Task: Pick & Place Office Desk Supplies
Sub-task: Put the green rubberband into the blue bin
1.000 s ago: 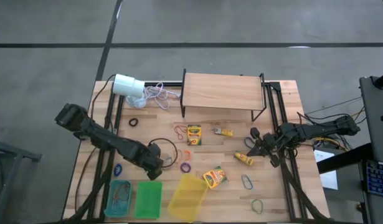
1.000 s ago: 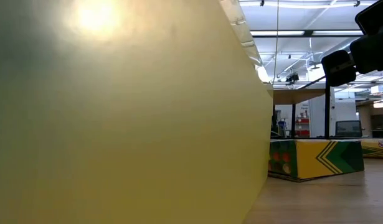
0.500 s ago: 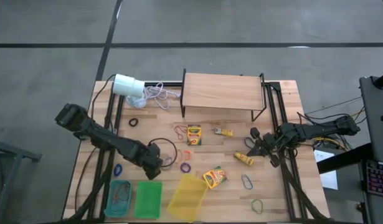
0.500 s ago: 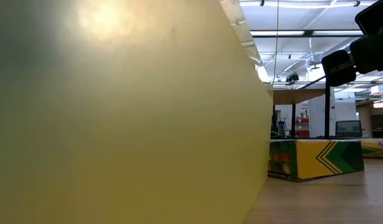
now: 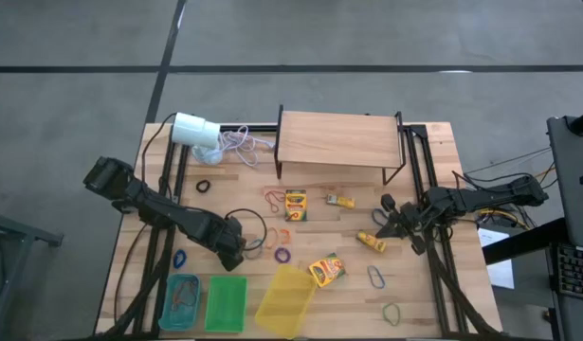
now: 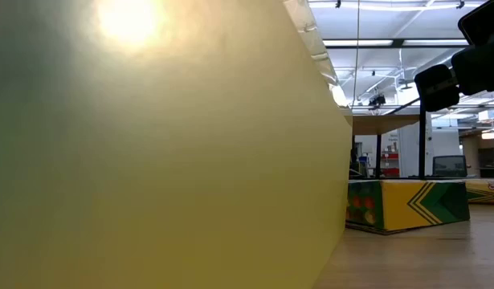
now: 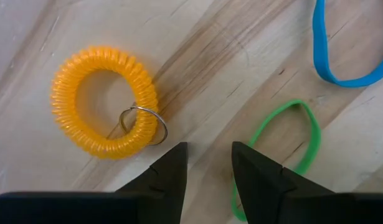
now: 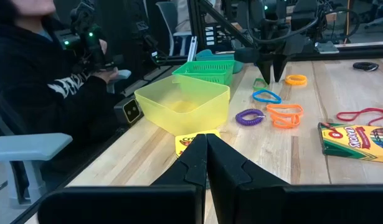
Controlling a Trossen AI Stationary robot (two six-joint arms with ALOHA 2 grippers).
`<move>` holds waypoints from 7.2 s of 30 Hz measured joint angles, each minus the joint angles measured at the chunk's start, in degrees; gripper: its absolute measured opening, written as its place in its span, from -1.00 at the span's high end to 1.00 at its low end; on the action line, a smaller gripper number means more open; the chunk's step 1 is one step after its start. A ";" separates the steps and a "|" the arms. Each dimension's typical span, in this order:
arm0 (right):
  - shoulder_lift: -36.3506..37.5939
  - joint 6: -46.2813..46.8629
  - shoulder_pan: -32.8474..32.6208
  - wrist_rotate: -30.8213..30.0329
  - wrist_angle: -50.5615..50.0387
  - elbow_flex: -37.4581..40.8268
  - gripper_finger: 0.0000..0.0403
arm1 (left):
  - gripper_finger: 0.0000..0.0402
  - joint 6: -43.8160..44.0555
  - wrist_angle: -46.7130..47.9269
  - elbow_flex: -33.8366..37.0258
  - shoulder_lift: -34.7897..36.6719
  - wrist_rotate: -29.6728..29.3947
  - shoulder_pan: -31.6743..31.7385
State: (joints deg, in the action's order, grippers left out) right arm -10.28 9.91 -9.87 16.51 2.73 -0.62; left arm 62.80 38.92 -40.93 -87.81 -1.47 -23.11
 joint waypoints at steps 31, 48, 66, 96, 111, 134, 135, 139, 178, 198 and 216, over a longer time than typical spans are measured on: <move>0.00 0.00 0.02 -0.01 -0.01 -0.01 0.96 | 0.96 -1.95 -0.09 0.03 -0.09 0.18 -0.02; 0.00 0.00 0.02 -0.02 -0.01 -0.02 0.96 | 0.96 -10.31 -0.22 -0.28 -0.09 -3.11 0.09; 0.00 0.00 0.02 0.00 -0.01 -0.02 0.96 | 0.96 -16.62 -0.76 -0.31 -0.08 -8.19 0.28; 0.02 0.00 0.00 -0.02 0.01 -0.02 0.96 | 0.03 -11.53 -3.70 -4.63 1.62 -6.58 -2.32; 0.04 0.00 0.00 0.00 0.01 -0.02 0.96 | -0.07 -9.18 -5.33 -2.06 0.66 -4.93 -3.10; 0.07 0.00 0.02 0.00 0.01 -0.02 0.96 | 0.13 -8.30 -8.63 2.27 0.83 -4.97 -3.08; 0.07 0.00 0.01 0.00 0.01 -0.02 0.96 | 0.16 -8.30 -8.58 2.27 0.81 -5.02 -3.08; 0.07 -0.02 0.00 0.00 0.01 -0.02 0.96 | 0.30 -8.29 -8.32 2.32 0.81 -5.44 -3.06; 0.07 0.00 0.02 0.00 0.01 -0.02 0.96 | 0.93 -4.64 -8.11 1.93 0.66 -8.14 -3.10; 0.09 0.00 0.00 -0.02 0.01 0.00 0.96 | 0.31 -7.91 -10.51 2.05 0.61 -6.46 -4.31; 0.09 0.00 0.02 -0.02 0.01 -0.01 0.96 | 0.41 -7.51 -10.88 2.03 0.61 -5.59 -5.18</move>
State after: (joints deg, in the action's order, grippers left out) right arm -10.20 9.91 -9.85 16.50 2.74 -0.63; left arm 55.29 28.03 -38.89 -87.20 -7.05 -28.29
